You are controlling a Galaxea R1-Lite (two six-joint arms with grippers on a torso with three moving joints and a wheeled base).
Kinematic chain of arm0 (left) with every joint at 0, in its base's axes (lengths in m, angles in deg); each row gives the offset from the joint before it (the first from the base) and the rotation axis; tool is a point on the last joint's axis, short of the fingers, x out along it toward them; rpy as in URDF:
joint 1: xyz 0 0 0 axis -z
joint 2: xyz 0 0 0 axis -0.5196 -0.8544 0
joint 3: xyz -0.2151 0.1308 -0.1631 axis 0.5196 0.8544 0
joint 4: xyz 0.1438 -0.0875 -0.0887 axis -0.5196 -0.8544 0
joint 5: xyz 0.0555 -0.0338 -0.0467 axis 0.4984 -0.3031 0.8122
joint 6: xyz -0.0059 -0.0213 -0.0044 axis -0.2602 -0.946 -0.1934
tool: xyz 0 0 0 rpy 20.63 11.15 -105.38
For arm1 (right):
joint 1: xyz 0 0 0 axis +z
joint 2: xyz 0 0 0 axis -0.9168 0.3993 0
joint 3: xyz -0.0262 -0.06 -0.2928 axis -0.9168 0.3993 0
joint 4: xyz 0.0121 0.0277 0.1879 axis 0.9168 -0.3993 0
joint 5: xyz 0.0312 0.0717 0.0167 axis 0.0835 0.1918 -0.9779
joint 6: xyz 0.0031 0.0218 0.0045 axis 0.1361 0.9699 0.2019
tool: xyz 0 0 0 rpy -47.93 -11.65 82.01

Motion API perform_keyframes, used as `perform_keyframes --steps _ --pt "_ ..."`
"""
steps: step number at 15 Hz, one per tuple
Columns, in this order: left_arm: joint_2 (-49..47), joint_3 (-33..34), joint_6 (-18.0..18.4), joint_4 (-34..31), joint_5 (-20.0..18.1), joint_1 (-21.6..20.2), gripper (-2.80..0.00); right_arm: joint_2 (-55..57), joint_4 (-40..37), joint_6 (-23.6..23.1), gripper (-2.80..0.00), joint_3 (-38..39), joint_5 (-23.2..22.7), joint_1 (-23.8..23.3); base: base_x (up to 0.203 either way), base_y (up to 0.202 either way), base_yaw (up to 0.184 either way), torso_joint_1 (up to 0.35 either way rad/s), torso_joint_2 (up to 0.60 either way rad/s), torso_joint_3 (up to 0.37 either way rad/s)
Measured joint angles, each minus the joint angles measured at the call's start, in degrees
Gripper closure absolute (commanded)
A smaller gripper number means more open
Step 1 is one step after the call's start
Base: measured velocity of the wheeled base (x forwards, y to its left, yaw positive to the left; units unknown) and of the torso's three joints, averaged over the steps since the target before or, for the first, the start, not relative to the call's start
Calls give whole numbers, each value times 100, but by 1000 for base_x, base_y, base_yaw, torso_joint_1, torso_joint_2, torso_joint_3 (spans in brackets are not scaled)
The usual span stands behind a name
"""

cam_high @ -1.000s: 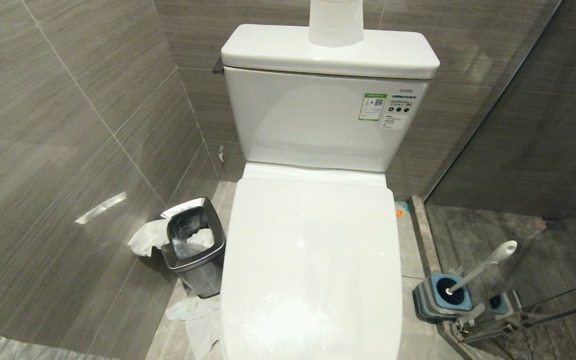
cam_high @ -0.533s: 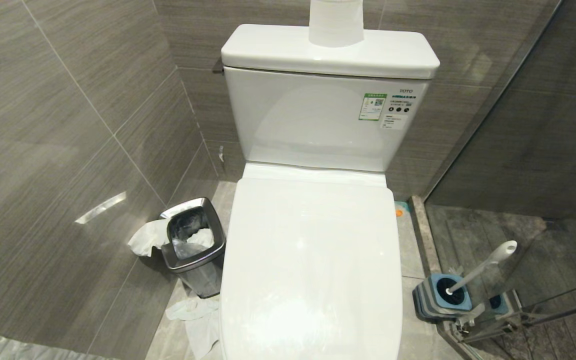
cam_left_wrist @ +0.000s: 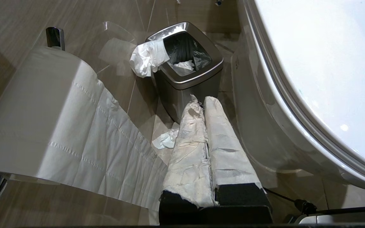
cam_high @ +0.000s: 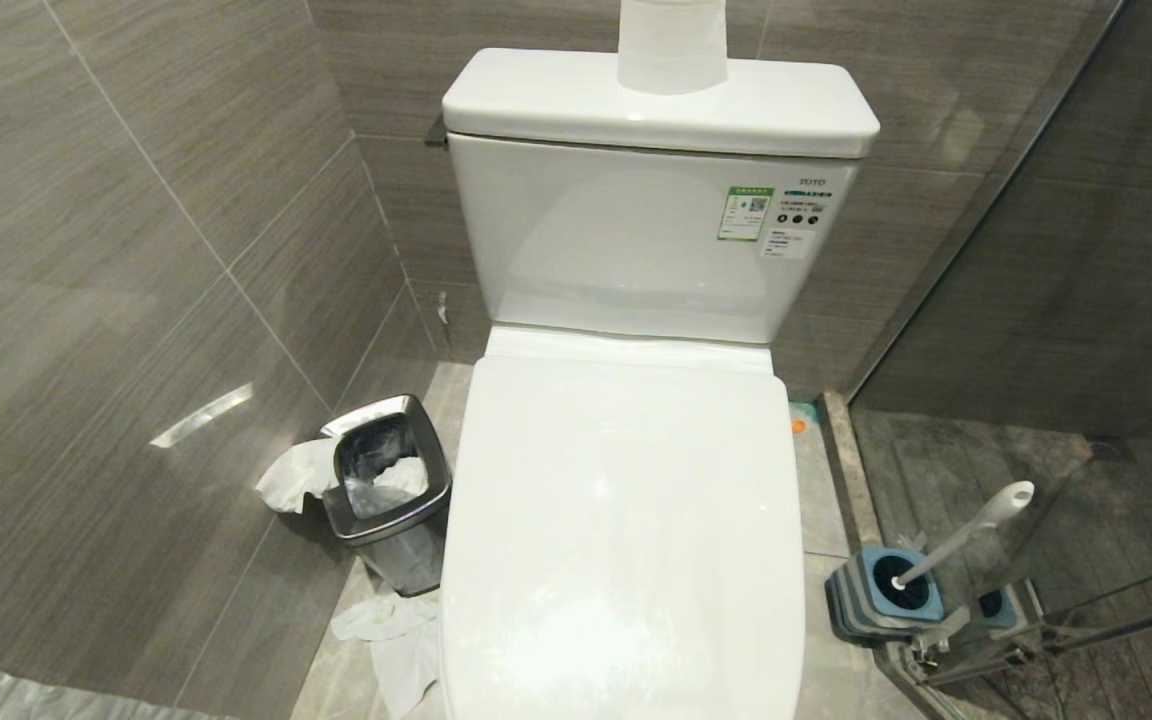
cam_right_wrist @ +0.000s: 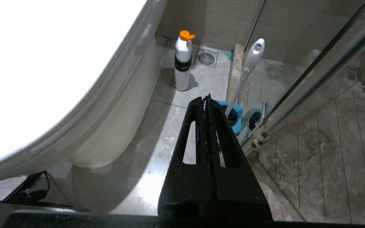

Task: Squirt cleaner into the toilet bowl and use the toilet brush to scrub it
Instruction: Use the left hand to lift the toilet lid slightly

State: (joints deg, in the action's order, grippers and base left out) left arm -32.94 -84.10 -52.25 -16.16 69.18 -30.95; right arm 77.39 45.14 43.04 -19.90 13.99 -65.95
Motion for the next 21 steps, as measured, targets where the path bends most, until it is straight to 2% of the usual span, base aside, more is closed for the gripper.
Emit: perform_keyframes --steps 21 --pt "0 0 -42 24 26 0 0 0 0 5 0 -2 -13 0 0 0 0 0 0 0"
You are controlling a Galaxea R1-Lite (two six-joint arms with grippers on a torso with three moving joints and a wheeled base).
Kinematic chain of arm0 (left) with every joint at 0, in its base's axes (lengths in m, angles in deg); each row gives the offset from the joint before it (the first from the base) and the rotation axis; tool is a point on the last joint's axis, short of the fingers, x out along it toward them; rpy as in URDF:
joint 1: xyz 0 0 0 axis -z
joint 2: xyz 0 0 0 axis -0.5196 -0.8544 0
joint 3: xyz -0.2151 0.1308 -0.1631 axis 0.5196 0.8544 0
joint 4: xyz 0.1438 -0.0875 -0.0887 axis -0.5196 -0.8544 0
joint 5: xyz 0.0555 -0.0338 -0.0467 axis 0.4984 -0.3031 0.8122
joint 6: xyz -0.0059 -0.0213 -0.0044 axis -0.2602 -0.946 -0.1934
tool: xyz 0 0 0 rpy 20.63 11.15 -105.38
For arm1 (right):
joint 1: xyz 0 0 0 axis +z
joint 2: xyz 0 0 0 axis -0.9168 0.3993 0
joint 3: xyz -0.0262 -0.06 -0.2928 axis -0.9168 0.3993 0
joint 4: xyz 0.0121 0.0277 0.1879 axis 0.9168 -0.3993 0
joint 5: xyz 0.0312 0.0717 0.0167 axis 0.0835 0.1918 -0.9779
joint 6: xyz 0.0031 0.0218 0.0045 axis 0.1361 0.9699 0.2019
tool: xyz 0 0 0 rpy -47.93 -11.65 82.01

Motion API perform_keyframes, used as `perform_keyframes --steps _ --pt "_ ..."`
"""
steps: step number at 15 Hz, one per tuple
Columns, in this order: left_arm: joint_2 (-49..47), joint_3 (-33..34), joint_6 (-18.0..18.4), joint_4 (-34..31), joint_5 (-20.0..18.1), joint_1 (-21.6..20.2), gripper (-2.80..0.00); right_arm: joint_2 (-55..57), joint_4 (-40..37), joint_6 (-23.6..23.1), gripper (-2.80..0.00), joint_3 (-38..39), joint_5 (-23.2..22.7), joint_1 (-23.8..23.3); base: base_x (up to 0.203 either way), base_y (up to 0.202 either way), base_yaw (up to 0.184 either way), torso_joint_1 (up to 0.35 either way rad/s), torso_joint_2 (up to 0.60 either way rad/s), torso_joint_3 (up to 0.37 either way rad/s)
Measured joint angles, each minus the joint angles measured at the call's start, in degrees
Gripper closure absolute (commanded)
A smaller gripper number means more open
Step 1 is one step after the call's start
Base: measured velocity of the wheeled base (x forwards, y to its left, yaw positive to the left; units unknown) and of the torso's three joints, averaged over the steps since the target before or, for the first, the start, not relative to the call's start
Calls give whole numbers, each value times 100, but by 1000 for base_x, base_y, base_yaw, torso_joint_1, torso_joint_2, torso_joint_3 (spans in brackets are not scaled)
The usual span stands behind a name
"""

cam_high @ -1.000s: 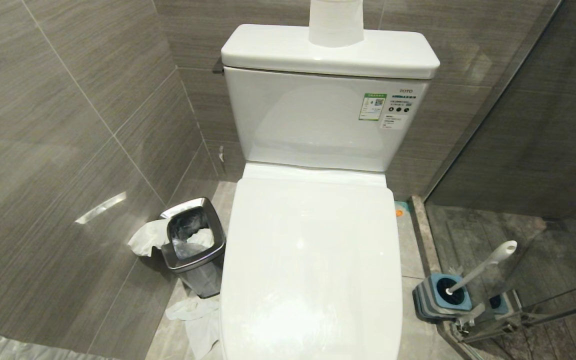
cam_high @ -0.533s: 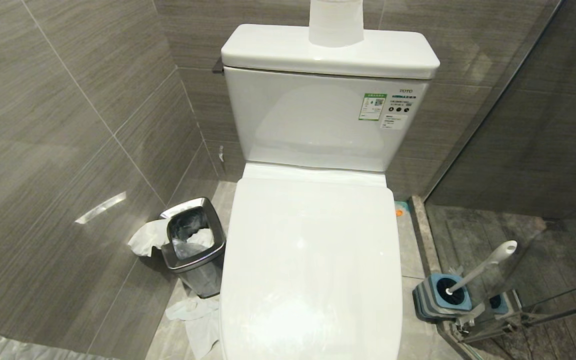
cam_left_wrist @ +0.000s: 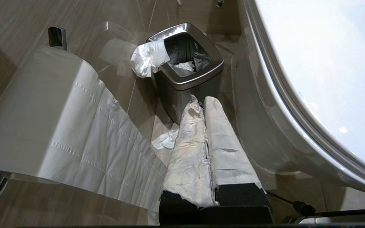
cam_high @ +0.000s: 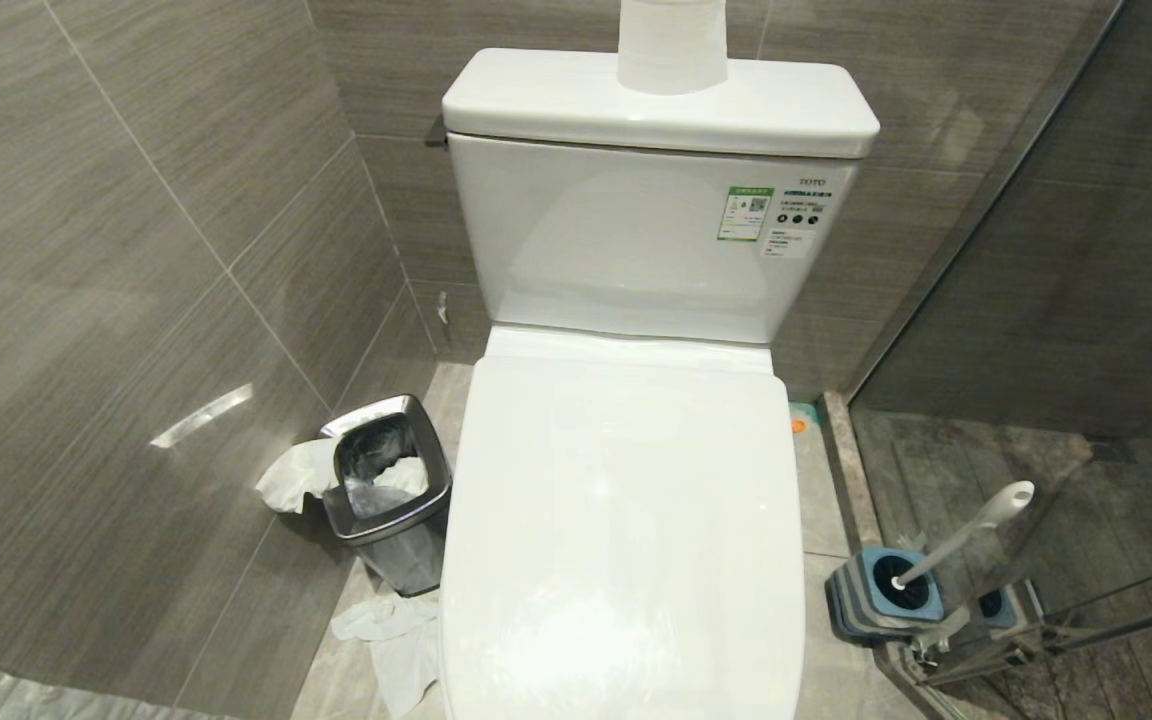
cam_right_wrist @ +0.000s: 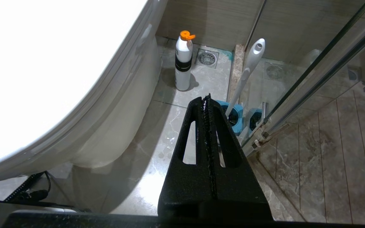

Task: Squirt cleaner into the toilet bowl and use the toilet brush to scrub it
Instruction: Use the left hand to lift the toilet lid slightly

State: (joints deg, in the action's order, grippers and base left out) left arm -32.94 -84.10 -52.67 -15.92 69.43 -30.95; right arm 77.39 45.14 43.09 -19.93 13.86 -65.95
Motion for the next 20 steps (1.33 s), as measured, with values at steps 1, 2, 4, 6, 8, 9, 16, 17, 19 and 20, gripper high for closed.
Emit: perform_keyframes --steps 1,2,4,6,8,9,16,17,19,20 --pt "0 0 109 0 -27 0 0 0 2 0 0 0 0 0 0 0 0 0 0 0" --pt "0 -25 262 -2 -75 -2 0 0 0 0 0 0 -1 0 0 0 0 0 0 0" --pt "0 -178 444 -99 -273 -2 0 0 0 -2 0 0 -4 0 0 0 0 0 0 0" --pt "0 -430 562 -277 -398 -2 0 0 1 -1 0 0 -2 0 0 0 0 0 0 0" --pt "-2 -698 617 -608 -419 0 0 0 0 -9 0 0 0 0 0 0 0 0 0 0" --pt "-7 -811 638 -749 -452 0 0 0 0 -11 0 0 0 0 0 0 0 0 0 0" --pt "-1069 -1748 780 -807 -501 0 0 0 2 35 0 -2 9 0 0 0 0 0 0 0" --pt "-1399 -1983 779 -805 -499 0 0 0 0 33 0 -2 7 0 0 0 0 0 0 0" --pt "-2104 -2490 775 -736 -494 0 0 0 0 32 0 0 8 0 0 0 0 0 0 0" --pt "-2462 -2728 773 -644 -477 0 0 0 0 33 0 0 9 0 0 0 0 0 0 0"
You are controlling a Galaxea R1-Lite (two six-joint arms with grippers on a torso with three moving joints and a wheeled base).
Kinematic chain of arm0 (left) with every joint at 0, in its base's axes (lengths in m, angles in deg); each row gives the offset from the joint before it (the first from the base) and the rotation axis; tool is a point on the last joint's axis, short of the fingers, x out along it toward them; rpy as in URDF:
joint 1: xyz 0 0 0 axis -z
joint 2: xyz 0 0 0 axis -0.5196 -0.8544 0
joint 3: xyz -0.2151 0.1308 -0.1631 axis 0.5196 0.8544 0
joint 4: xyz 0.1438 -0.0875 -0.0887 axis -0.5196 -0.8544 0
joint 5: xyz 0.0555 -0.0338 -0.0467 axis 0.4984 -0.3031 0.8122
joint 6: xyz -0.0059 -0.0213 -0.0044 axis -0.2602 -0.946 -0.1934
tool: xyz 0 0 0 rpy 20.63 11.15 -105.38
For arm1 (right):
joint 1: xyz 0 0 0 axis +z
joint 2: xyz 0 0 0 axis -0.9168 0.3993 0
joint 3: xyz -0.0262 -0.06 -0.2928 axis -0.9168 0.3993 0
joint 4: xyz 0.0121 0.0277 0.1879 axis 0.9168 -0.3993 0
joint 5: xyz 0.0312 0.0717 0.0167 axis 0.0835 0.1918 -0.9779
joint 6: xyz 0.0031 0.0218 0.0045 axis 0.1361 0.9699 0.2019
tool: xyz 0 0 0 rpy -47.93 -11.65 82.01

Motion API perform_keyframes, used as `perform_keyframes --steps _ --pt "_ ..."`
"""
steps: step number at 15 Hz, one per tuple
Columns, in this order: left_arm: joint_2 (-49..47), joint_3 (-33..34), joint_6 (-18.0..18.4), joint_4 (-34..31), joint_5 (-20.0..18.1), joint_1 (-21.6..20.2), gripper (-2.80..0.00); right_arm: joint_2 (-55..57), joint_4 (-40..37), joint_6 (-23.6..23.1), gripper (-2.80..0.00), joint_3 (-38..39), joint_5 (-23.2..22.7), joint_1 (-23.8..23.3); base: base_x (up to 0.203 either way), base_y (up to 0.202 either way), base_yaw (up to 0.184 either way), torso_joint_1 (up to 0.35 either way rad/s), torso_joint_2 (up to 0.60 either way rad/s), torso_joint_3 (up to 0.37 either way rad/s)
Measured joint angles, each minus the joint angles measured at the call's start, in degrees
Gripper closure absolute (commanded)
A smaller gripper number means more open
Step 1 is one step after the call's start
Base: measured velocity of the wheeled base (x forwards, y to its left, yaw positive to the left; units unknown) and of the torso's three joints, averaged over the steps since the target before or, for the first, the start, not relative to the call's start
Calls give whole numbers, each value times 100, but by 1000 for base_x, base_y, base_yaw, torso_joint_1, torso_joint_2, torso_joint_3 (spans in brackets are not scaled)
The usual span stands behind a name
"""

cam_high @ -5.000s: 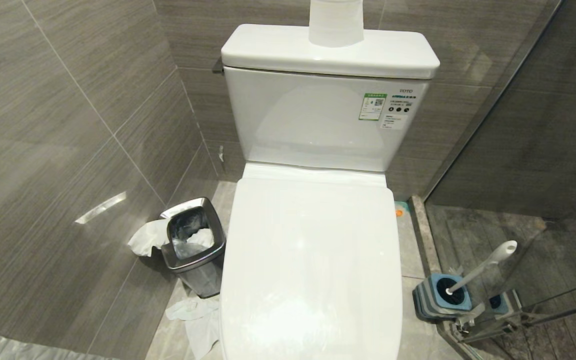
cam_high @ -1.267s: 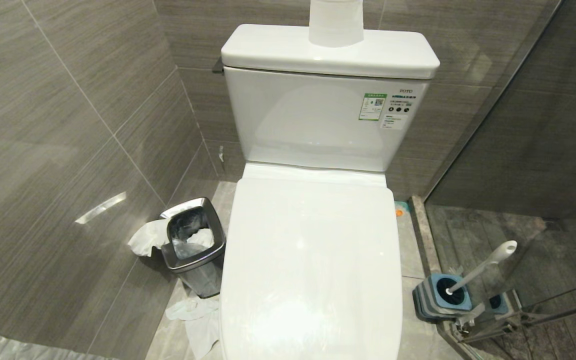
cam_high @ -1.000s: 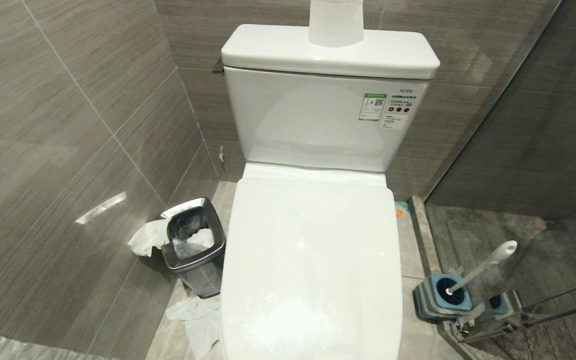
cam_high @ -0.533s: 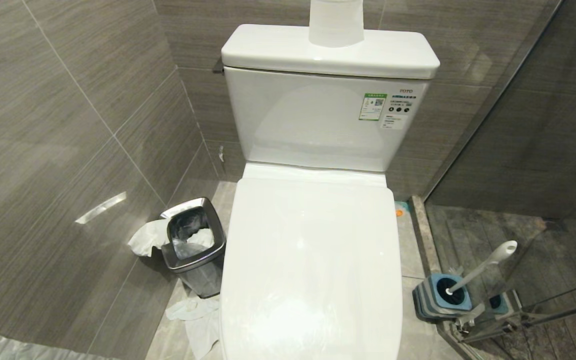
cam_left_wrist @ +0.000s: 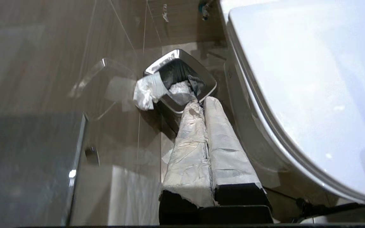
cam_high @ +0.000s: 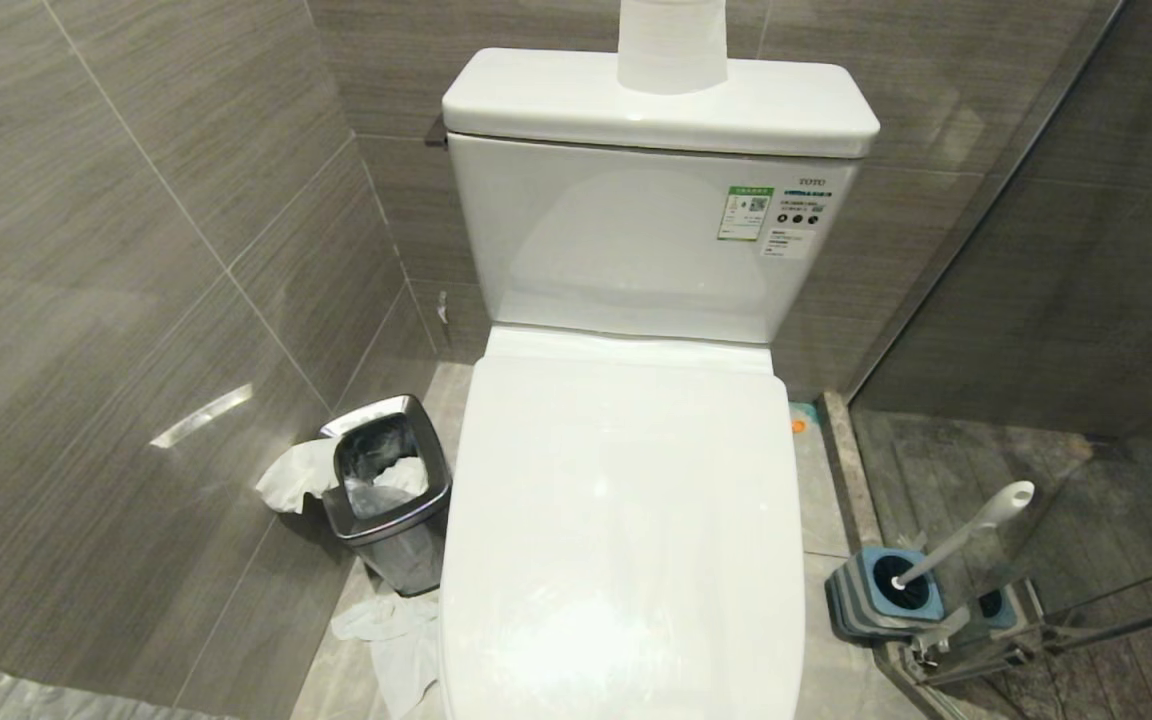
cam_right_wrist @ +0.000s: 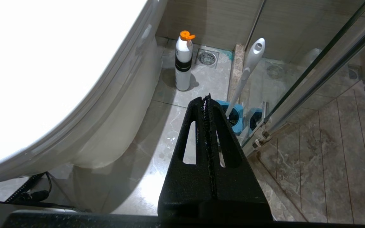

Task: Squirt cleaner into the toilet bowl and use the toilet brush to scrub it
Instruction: Use the left hand to lift the toilet lid slightly

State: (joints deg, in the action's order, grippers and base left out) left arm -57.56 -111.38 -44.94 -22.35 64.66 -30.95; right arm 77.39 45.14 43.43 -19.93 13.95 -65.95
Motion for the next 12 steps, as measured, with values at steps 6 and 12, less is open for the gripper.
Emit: perform_keyframes --steps 6,12 --pt "-1558 -1049 10 233 47 0 0 0 1 0 0 0 -1 0 0 0 0 0 0 0" --pt "-2872 -1749 350 224 39 80 0 0 2 0 0 0 -5 0 0 0 0 0 0 0"
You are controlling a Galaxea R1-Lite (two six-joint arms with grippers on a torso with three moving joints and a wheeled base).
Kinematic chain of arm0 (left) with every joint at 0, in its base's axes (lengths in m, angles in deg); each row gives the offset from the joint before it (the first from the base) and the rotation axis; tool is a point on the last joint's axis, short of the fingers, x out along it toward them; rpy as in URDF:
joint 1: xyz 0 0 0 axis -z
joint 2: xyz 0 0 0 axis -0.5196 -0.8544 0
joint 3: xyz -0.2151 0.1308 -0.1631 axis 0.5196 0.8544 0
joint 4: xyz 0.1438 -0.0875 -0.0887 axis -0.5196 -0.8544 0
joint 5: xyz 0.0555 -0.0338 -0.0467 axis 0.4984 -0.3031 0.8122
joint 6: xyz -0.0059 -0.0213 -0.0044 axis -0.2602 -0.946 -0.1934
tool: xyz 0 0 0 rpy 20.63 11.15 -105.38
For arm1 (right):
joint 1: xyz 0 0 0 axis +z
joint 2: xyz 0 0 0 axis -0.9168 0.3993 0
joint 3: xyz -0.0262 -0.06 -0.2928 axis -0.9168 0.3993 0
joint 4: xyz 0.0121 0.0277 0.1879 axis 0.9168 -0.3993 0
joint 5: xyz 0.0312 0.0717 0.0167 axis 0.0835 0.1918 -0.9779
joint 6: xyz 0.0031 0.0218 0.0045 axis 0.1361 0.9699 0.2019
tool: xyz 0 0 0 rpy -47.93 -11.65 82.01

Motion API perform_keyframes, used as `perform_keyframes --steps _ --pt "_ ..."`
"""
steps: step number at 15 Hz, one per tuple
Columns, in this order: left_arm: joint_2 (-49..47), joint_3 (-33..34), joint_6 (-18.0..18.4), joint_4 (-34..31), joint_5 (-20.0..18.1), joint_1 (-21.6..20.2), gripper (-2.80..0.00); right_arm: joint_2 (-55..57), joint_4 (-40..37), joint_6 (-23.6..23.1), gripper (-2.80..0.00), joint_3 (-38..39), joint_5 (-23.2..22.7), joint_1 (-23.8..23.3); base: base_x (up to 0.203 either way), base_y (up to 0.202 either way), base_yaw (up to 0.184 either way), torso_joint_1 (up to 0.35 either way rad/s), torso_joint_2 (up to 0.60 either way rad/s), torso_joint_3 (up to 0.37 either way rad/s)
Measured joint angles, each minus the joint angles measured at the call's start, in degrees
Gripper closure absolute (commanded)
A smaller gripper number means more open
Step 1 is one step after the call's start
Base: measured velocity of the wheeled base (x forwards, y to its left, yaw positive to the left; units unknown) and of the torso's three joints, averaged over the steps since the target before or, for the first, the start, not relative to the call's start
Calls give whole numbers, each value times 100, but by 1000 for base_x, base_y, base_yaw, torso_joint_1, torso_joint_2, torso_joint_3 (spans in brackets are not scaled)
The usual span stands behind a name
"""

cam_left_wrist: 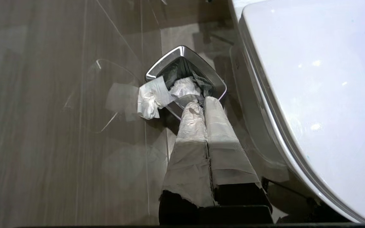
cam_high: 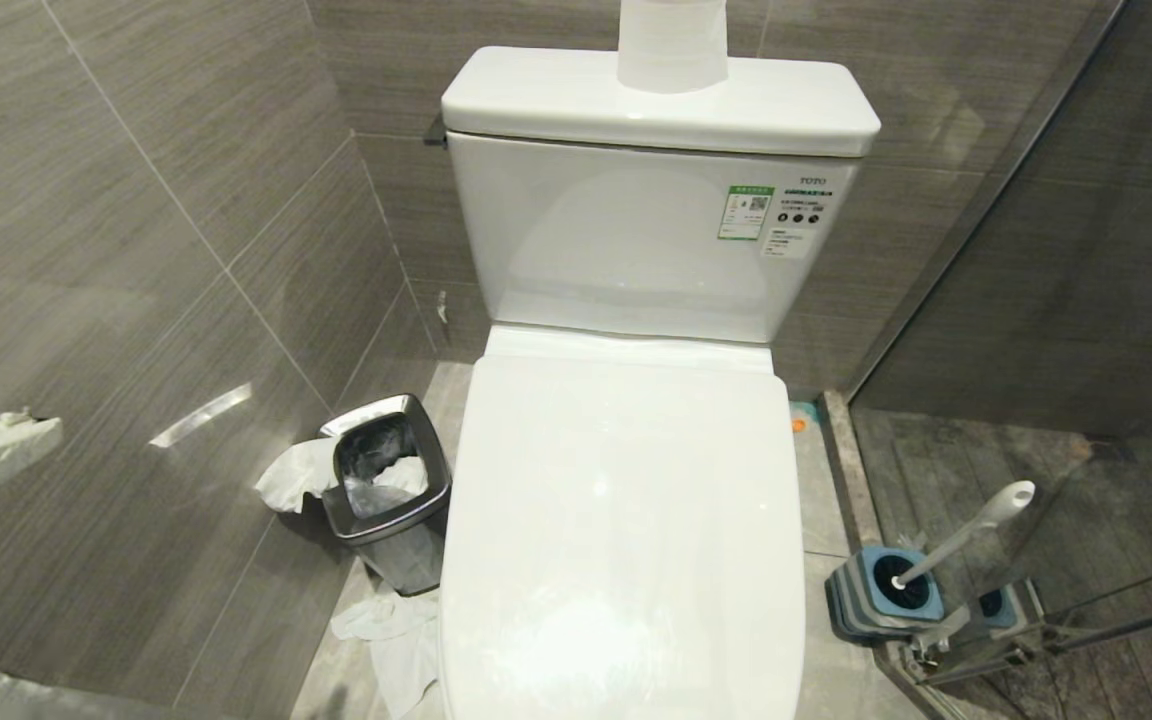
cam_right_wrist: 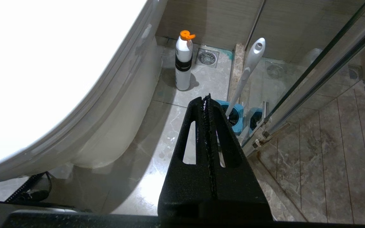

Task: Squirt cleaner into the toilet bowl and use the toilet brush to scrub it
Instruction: Use the left hand to lift the toilet lid slightly

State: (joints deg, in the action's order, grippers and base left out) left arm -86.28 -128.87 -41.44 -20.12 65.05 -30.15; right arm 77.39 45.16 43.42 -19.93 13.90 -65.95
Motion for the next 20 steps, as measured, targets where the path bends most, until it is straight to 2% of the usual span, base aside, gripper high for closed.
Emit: perform_keyframes --steps 8,12,16,20 --pt "-2095 -1005 47 20 -52 182 0 0 -2 0 0 0 2 0 0 0 0 0 0 0" --pt "-2925 -1230 66 15 -189 157 0 0 0 0 0 0 2 0 0 0 0 0 0 0" --pt "-3684 -1295 -74 21 -835 31 0 0 -2 2 0 0 5 0 0 0 0 0 0 0" --pt "-4242 -1303 -722 133 -1878 -30 0 0 0 0 0 0 0 0 0 0 0 0 0 0"
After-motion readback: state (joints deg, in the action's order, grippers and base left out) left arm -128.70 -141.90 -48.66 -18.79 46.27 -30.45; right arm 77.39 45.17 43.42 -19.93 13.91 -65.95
